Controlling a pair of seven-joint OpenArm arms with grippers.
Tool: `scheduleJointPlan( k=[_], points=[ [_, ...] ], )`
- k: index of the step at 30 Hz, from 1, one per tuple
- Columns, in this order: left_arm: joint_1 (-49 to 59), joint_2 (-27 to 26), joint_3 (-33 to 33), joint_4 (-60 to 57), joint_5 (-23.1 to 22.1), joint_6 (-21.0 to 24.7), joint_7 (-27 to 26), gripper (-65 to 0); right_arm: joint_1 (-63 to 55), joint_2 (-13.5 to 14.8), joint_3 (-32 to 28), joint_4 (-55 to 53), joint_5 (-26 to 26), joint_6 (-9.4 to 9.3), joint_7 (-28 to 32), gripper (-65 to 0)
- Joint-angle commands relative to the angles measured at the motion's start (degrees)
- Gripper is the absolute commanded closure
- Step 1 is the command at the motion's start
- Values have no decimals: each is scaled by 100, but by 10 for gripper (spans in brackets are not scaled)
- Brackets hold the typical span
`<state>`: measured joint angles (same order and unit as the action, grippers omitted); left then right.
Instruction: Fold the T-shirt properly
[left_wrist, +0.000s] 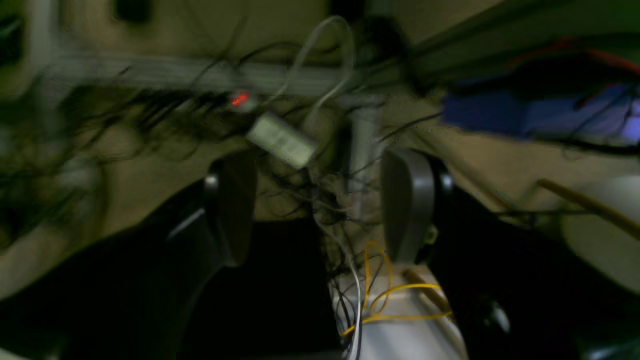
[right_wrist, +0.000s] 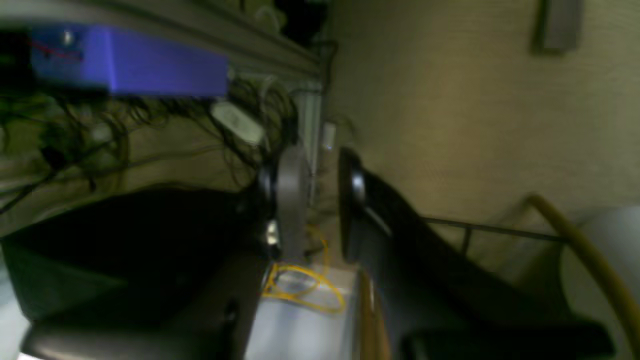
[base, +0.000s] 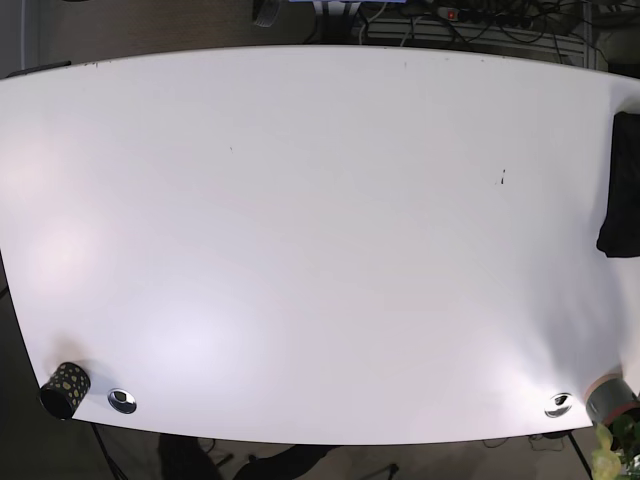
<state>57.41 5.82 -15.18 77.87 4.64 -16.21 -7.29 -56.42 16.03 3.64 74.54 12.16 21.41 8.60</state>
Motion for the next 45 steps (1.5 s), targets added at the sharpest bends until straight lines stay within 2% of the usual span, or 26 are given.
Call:
scheduleJointPlan(
  k=[1, 6, 12, 17, 20, 24, 30, 35, 45],
  points=[
    [-119, -59, -34, -424, 41, 60, -119, -354, 143, 54, -149, -478, 36, 17, 76, -103],
    [-901, -112, -25, -1576, 349, 60, -119, -353, 943, 28, -289, -1428, 36, 0, 76, -103],
    [-1745, -200, -262, -2710, 586, 87, -119, -351, 1550, -69, -316, -2087, 28, -9, 59, -103],
    [-2413, -367, -280, -3615, 788, 772, -119, -351, 2051, -78, -588, -2791, 28, -18, 59, -103],
    [-2721, -376, -280, -4099, 929, 860, -119, -351, 2324, -104, -746, -3160, 28, -18, 59, -103],
    [-3213, -393, -280, -4793, 938, 878, -128, -351, 2658, -139, -957, -3617, 28, -18, 59, -103],
    [-4057, -640, -280, -5980, 938, 904, -146, -351, 3097, -350, -1063, -4057, 28, -18, 59, -101],
    [-4356, -640, -280, -6367, 938, 904, -146, -351, 3572, -509, -1063, -4549, 28, -18, 59, -101],
    [-5068, -745, -280, -7255, 947, 922, -119, -351, 4521, -553, -1063, -5551, 28, -18, 59, -106]
  ],
)
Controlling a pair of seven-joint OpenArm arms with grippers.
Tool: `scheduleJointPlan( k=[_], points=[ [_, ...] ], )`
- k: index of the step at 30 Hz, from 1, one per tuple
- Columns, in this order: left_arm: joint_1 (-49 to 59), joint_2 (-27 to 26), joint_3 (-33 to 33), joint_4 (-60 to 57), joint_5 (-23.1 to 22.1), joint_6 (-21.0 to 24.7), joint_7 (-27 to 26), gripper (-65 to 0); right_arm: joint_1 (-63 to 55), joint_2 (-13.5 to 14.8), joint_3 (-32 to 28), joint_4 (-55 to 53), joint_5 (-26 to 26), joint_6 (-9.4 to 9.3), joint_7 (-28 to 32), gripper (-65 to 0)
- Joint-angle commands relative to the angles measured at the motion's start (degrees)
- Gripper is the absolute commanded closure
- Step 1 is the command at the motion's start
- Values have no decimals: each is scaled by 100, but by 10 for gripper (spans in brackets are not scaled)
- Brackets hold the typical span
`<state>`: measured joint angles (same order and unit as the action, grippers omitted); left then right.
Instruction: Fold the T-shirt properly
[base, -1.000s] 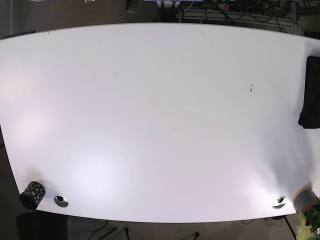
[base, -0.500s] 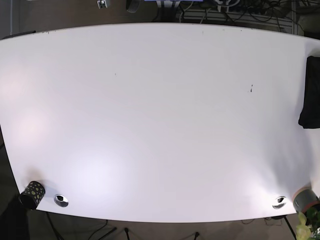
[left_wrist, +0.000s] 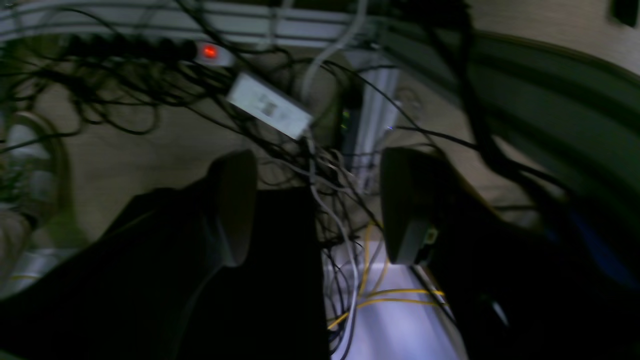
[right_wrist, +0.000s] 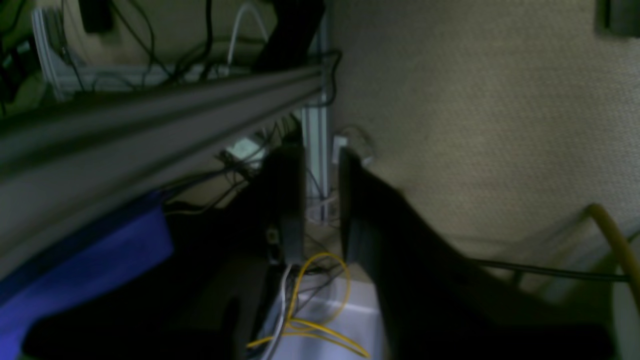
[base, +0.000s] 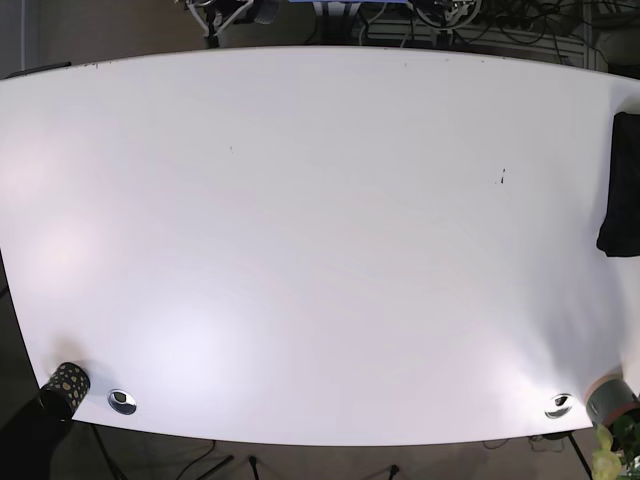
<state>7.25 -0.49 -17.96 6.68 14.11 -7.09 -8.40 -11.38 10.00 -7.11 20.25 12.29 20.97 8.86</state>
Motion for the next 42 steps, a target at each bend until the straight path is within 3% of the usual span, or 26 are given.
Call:
scheduleJointPlan(
  k=[1, 7, 15, 42],
  points=[
    [-96, -131, -2, -224, 0, 46, -8, -351, 87, 51, 13, -192, 15, 26, 32, -106],
    [-158, -149, 7, -329, 0, 520, -8, -351, 324, 51, 13, -447, 15, 26, 32, -108],
    [-166, -131, 393, -329, -17, 529, -34, -351, 263, 59, 13, -465, 15, 26, 32, -108],
    [-131, -131, 376, -162, -26, 520, -52, -353, 149, 51, 13, -465, 15, 26, 41, -108]
  ],
)
